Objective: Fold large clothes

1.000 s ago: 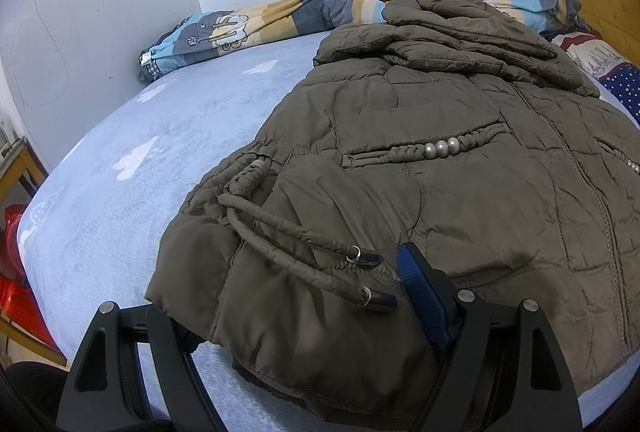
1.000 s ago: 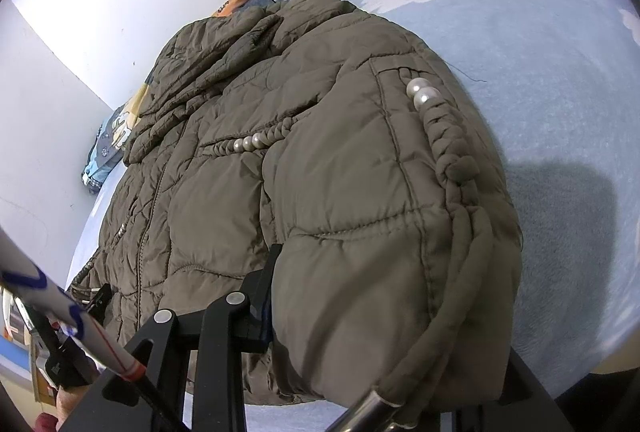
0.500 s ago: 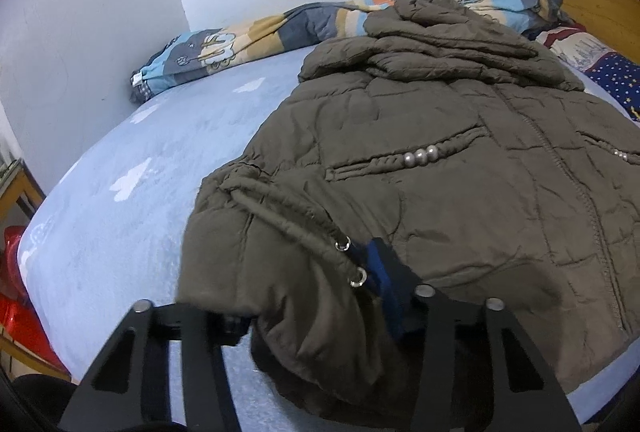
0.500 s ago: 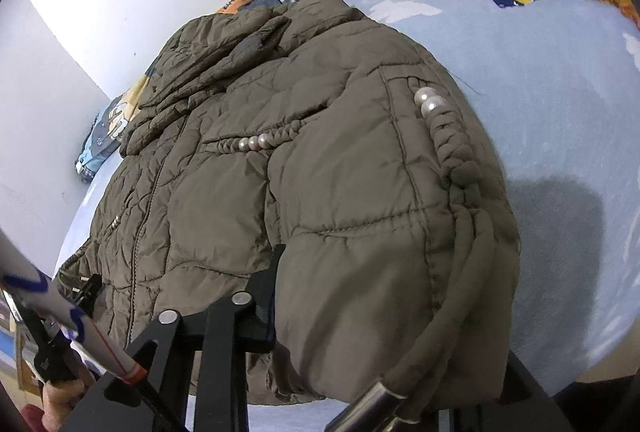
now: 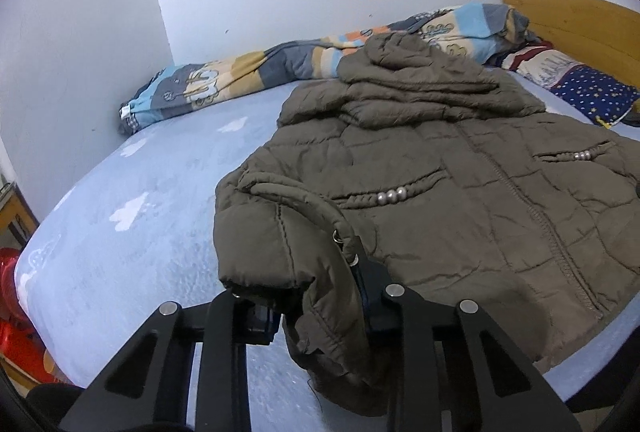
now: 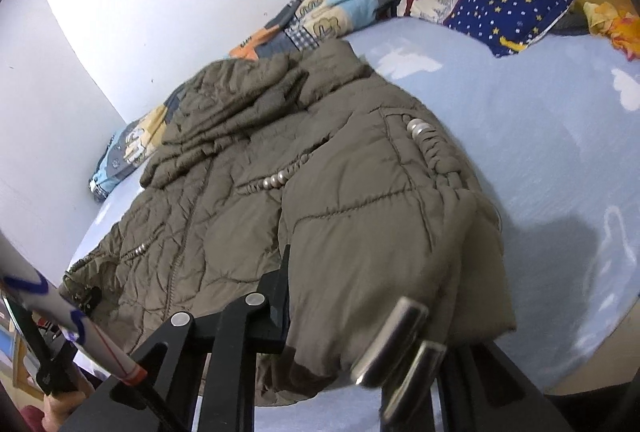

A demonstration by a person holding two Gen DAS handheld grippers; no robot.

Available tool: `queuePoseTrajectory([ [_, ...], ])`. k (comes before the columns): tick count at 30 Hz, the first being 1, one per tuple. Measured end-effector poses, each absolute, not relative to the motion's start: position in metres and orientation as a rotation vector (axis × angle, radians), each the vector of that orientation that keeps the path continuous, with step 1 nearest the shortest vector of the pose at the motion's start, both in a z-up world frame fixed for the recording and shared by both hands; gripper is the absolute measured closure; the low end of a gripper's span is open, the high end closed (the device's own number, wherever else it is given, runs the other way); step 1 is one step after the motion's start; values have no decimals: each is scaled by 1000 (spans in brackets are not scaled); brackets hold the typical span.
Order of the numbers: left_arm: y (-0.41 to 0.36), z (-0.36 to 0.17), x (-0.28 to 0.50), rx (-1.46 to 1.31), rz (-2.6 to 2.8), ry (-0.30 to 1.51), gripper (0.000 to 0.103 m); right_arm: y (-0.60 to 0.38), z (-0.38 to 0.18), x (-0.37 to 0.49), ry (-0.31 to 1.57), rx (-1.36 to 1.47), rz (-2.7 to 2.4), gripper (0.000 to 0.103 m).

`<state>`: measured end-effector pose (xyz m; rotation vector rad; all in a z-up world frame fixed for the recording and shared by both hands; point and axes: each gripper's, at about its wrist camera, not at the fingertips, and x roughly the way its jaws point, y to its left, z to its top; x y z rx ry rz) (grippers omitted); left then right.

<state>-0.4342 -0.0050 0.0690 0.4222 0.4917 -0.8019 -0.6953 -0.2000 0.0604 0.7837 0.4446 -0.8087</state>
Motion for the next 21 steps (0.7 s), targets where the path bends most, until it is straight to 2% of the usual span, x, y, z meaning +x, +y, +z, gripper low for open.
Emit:
queuePoseTrajectory([
  [21, 31, 124, -438, 337, -903, 428, 75, -173, 117, -736, 408, 749, -793, 83],
])
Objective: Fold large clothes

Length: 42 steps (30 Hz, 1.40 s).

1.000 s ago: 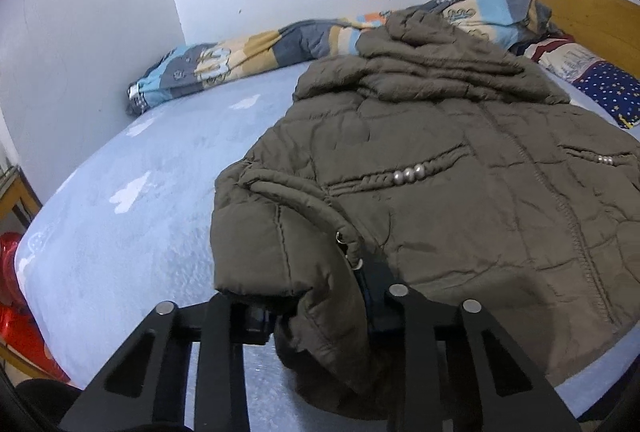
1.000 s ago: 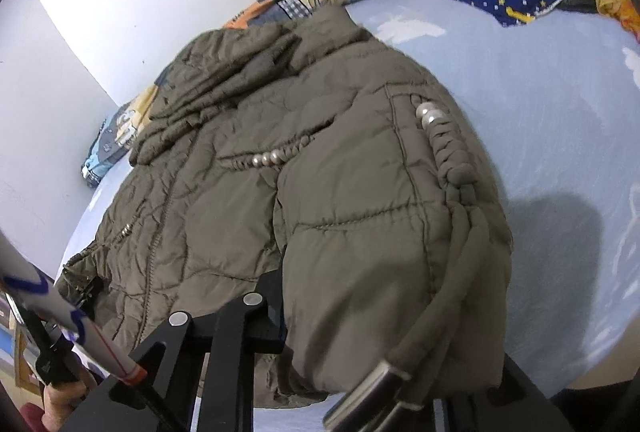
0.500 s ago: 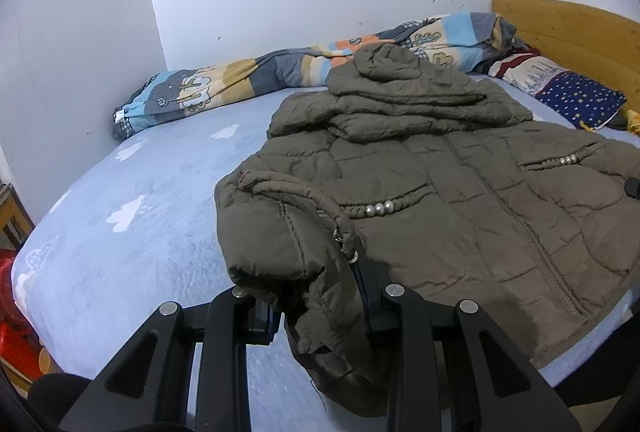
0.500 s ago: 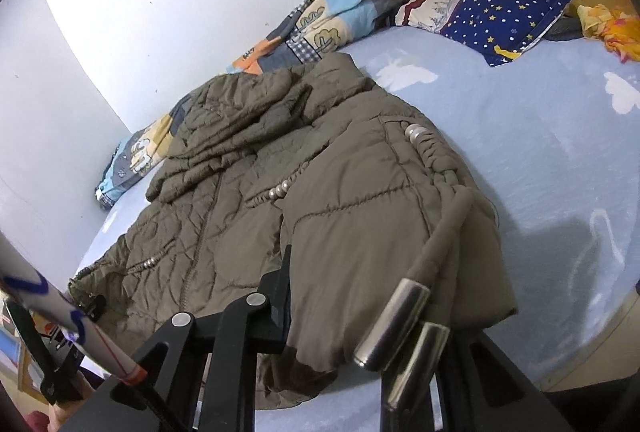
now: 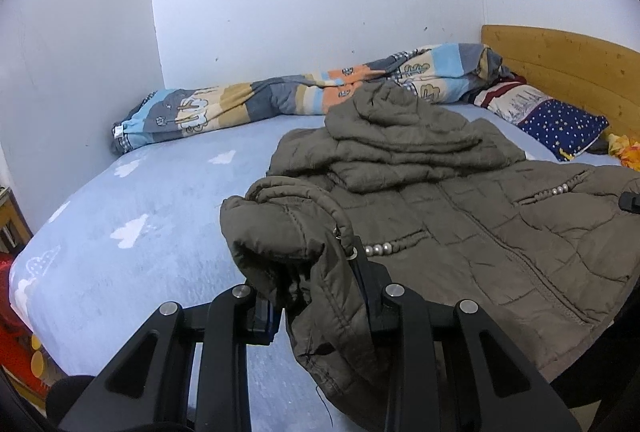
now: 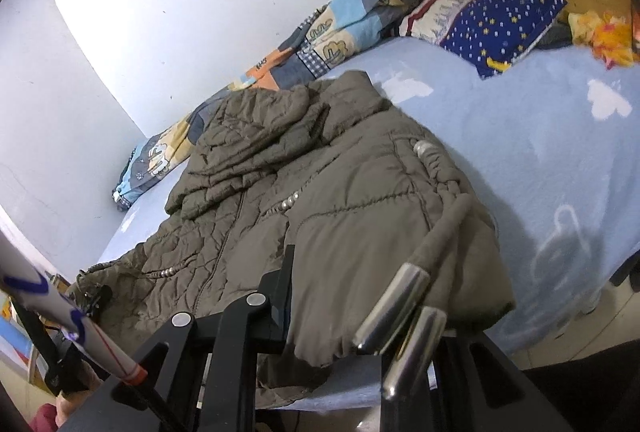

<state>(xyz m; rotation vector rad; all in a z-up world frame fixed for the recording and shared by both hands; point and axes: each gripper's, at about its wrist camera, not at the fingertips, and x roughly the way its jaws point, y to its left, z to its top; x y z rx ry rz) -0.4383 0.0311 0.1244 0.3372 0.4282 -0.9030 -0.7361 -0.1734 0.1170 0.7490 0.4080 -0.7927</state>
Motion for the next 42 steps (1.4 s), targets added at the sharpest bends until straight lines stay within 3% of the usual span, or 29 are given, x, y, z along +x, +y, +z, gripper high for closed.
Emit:
queuePoseTrajectory([
  [19, 22, 138, -440, 342, -881, 396, 75, -157, 171, -697, 523, 429, -914, 83],
  [42, 1, 180, -411, 267, -856, 346, 75, -190, 209, -686, 450, 384, -912, 83],
])
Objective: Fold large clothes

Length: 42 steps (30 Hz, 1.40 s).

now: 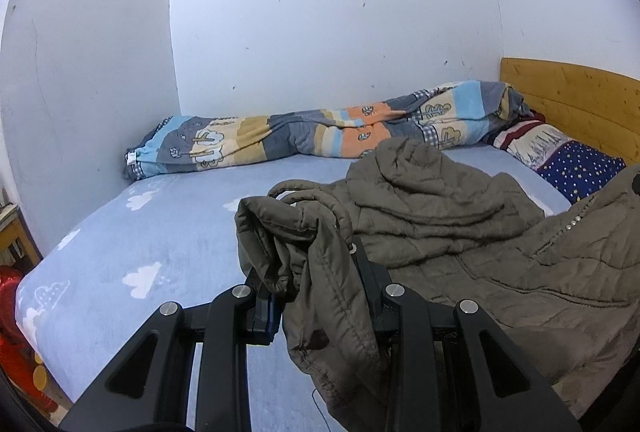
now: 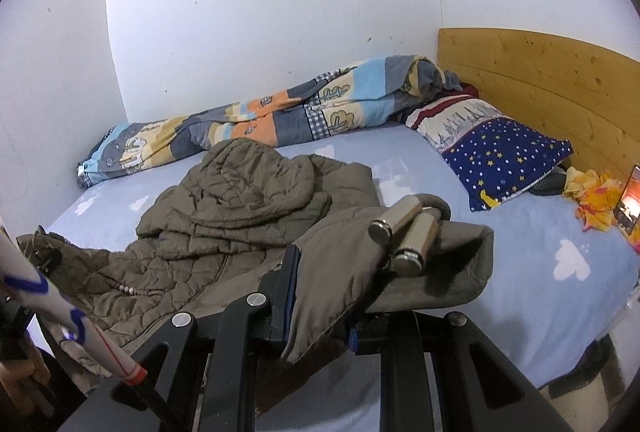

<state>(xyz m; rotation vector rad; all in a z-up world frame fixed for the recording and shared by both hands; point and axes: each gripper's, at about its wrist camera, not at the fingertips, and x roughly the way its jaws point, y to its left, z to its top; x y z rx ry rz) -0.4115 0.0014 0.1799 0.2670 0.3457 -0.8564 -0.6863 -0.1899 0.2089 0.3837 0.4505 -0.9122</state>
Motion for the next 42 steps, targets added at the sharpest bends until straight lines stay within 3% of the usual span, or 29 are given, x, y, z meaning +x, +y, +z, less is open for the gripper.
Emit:
queuePoseTrajectory([
  [15, -73, 238, -355, 209, -881, 324, 71, -275, 254, -635, 382, 387, -890, 83],
  [22, -120, 277, -294, 137, -851, 327, 45, -359, 265, -584, 382, 453, -900, 83],
  [28, -118, 300, -260, 118, -780, 254, 44, -442, 242, -536, 436, 549, -950, 83],
  [35, -126, 274, -268, 144, -785, 239, 43, -515, 195, -495, 527, 626, -1046, 83],
  [39, -176, 237, -283, 232, -892, 309, 43, -539, 176, -483, 586, 637, -1047, 82],
  [42, -227, 201, -286, 313, -926, 336, 43, -550, 168, -478, 604, 672, -974, 75],
])
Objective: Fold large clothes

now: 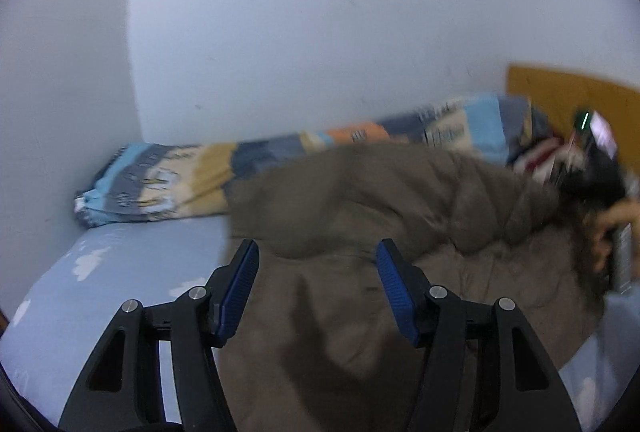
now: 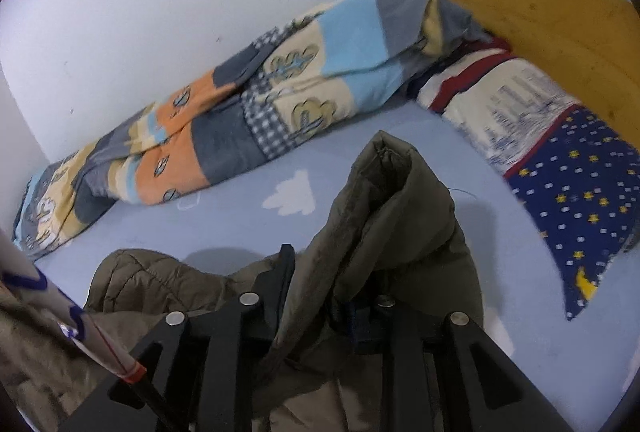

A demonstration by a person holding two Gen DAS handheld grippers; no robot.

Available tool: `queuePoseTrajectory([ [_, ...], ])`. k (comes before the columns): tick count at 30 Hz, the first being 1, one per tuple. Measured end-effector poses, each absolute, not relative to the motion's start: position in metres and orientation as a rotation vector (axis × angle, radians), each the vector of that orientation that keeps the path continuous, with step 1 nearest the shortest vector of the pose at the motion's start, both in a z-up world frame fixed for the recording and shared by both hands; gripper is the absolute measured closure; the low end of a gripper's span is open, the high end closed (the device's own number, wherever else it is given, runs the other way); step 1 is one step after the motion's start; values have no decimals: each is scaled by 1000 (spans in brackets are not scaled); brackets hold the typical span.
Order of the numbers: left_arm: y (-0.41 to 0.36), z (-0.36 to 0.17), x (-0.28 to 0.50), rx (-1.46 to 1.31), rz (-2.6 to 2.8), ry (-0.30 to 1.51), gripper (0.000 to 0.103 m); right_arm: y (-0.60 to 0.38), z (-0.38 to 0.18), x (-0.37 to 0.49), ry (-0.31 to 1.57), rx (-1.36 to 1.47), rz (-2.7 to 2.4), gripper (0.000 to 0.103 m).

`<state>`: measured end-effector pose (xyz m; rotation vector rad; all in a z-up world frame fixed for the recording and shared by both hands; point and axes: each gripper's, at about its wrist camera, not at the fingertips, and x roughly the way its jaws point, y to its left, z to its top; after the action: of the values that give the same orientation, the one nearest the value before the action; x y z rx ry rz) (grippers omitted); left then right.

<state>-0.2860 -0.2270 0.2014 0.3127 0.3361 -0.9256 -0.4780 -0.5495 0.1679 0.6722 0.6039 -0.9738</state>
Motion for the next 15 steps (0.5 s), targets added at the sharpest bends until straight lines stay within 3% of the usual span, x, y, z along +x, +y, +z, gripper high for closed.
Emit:
queuePoseTrajectory([
  [6, -299, 145, -256, 405, -878, 436, 43, -542, 183, -508, 466, 749, -841, 48],
  [8, -309, 133, -246, 410, -845, 453, 43, -538, 196, -521, 397, 741, -828, 33],
  [11, -317, 121, -240, 410, -834, 474, 43, -529, 218, -539, 341, 685, -821, 28],
  [15, -324, 106, -237, 426, -821, 485, 43, -504, 207, -511, 470, 540, -797, 28],
])
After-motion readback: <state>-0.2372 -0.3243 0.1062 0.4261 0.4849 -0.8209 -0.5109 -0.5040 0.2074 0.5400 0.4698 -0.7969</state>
